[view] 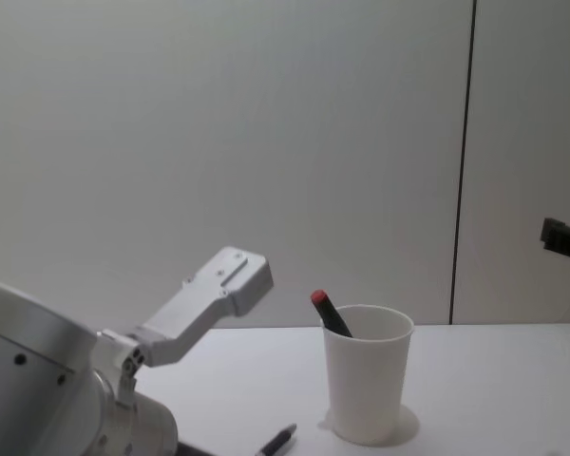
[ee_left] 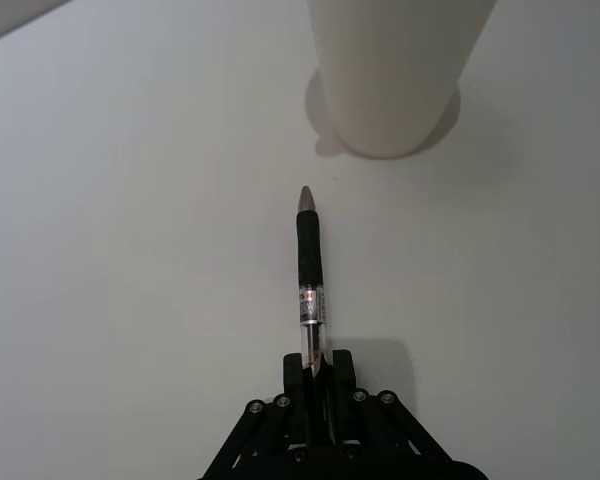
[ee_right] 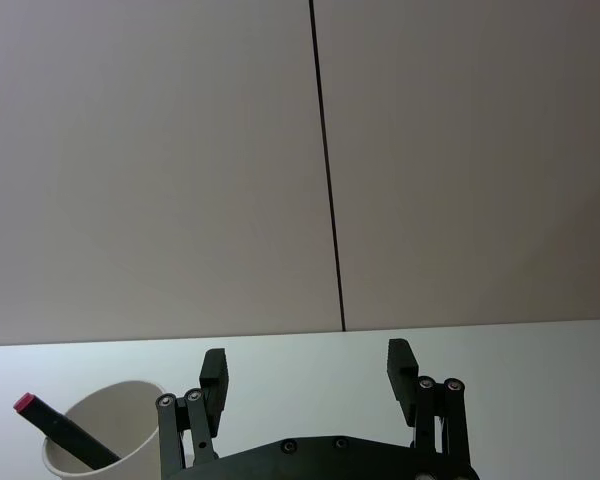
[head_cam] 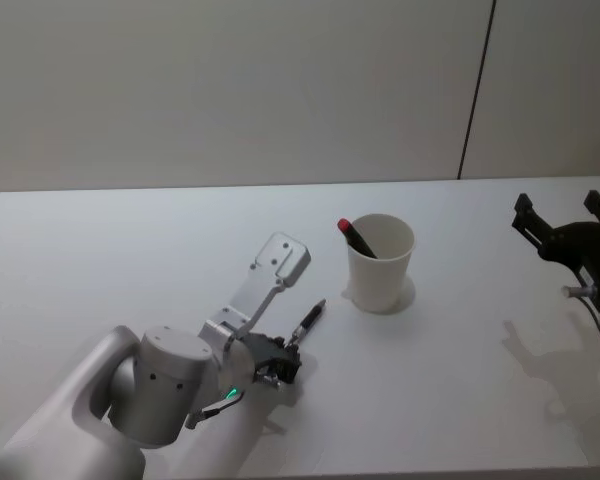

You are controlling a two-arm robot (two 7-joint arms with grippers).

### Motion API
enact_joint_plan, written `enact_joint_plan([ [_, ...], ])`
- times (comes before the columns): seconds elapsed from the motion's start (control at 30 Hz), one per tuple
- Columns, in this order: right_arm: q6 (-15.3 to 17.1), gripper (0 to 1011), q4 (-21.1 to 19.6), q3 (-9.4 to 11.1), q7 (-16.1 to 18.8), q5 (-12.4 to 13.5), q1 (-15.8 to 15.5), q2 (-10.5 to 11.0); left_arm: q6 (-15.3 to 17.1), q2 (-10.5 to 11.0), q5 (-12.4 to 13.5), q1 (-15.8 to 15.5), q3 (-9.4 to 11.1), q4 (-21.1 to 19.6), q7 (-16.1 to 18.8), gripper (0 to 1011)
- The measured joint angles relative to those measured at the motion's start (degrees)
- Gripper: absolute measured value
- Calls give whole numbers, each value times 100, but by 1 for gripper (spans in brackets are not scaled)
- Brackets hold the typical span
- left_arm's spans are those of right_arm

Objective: Place the pen into the pen holder.

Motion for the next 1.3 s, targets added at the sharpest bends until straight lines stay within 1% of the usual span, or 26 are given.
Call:
enact_joint_plan([
  [0.13,0,1001,0,0,0,0,0,0,-153,40,-61,63,-40,-139,106,175],
  [0.3,0,1002,0,0,0,0,0,0,-387,115,-132,171,-107,-374,319,175],
  [0.37,0,1001,0,0,0,0,0,0,-447,142,-144,210,-129,-461,378,175],
  [0.47,0,1002,0,0,0,0,0,0,-621,204,-164,294,-175,-657,546,175],
  [0.5,0,1002,0,0,0,0,0,0,-621,204,-164,294,-175,-657,546,176],
  [0.57,0,1001,0,0,0,0,0,0,-764,255,-167,361,-208,-811,688,175],
  [0.63,0,1001,0,0,0,0,0,0,-795,268,-164,379,-217,-851,719,175],
  [0.67,0,1001,0,0,0,0,0,0,-899,307,-147,430,-240,-979,812,175],
  [0.87,0,1002,0,0,0,0,0,0,-1155,397,-67,553,-289,-1264,1046,175],
  [0.97,0,1002,0,0,0,0,0,0,-1347,456,7,633,-321,-1457,1207,176],
  [1.0,0,1002,0,0,0,0,0,0,-1347,456,7,633,-321,-1457,1207,175],
  [1.1,0,1001,0,0,0,0,0,0,-1512,499,72,691,-341,-1586,1305,175],
  [1.13,0,1002,0,0,0,0,0,0,-1616,522,111,724,-351,-1655,1341,175],
  [1.17,0,1002,0,0,0,0,0,0,-1648,532,122,736,-355,-1680,1356,175],
  [1.3,0,1001,0,0,0,0,0,0,-1939,587,217,793,-375,-1793,1383,175],
])
